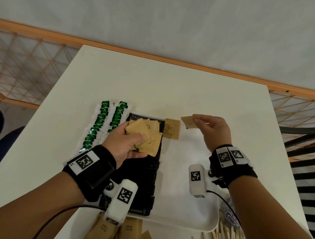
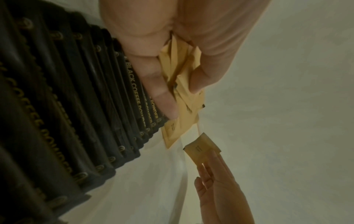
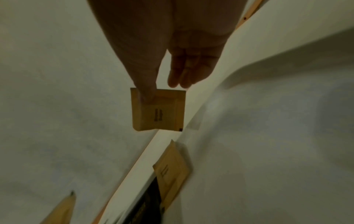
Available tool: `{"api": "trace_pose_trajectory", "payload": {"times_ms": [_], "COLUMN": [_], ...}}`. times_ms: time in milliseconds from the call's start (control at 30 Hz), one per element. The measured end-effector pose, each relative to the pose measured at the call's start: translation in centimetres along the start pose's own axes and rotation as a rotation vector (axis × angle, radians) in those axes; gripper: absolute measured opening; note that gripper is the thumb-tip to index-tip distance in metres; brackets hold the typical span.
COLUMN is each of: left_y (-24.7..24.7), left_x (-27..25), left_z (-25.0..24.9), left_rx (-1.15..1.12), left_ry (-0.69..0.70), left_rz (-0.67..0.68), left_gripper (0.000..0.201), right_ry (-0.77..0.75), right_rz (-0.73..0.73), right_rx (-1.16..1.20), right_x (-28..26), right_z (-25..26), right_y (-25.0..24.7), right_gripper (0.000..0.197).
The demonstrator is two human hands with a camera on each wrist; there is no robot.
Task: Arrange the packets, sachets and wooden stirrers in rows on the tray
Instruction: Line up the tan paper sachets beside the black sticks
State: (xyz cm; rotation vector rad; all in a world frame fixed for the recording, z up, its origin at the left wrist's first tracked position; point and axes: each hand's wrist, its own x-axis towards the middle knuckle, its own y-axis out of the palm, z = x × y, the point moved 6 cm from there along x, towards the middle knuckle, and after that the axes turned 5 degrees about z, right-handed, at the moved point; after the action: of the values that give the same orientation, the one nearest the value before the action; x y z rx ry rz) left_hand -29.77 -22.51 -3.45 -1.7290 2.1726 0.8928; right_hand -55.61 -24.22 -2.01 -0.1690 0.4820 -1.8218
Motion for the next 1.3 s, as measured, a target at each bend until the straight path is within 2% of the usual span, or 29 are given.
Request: {"api": "trace_pose_trajectory", "payload": {"times_ms": [67, 167, 300, 600, 867, 967, 1033, 1200, 1300], "left_y": [-0.2, -0.4, -0.4, -0.4, 0.0, 0.1, 0.3, 0.9, 0.8], "left_x": [0.1, 0.2, 0.5, 0.9, 1.0, 0.9, 0.9, 0.7, 0.6], "left_z": [0.0, 0.2, 0.4, 0.7, 0.7, 0.7, 0.6, 0.5, 0.2], "left_rx": [-0.001, 0.004, 0.01, 0.001, 0.002, 0.0, -0.007, -0.062, -0.096], "left_ry": [0.0, -0.001, -0.005, -0.008, -0.008, -0.006, -0.002, 0.013, 0.033], "left_rz": [-0.005, -0.006, -0.007, -0.002, 0.014, 0.014, 0.017, 0.023, 0.011], "left_gripper": [0.031, 0.032, 0.035, 0.034, 0.027, 0.027, 0.028, 0.027, 0.026], "right_ry": [0.084, 0.195, 0.253, 0.248, 0.252, 0.201, 0.157, 0.169, 0.161], "right_rz": [0.003, 0.041, 0.034, 0.022, 0.017, -0.006, 0.081, 0.543, 0.619], "right_rx": [0.03, 0.026, -0.046, -0.191, -0.189, -0.147, -0.074, 0.085, 0.121], "right_x": [0.3, 0.4, 1.1, 1.9, 1.6, 1.0, 0.2, -2.7, -3.4], "right_z": [-1.0, -2.4, -3.4, -3.4, -3.6, -2.6, -1.2, 1.7, 2.0], "right_y": [-0.1, 0.1, 0.4, 0.5, 0.4, 0.4, 1.6, 6.7, 8.0], "right_gripper": [0.016, 0.006, 0.014, 0.014, 0.024, 0.024, 0.018, 0.028, 0.039]}}
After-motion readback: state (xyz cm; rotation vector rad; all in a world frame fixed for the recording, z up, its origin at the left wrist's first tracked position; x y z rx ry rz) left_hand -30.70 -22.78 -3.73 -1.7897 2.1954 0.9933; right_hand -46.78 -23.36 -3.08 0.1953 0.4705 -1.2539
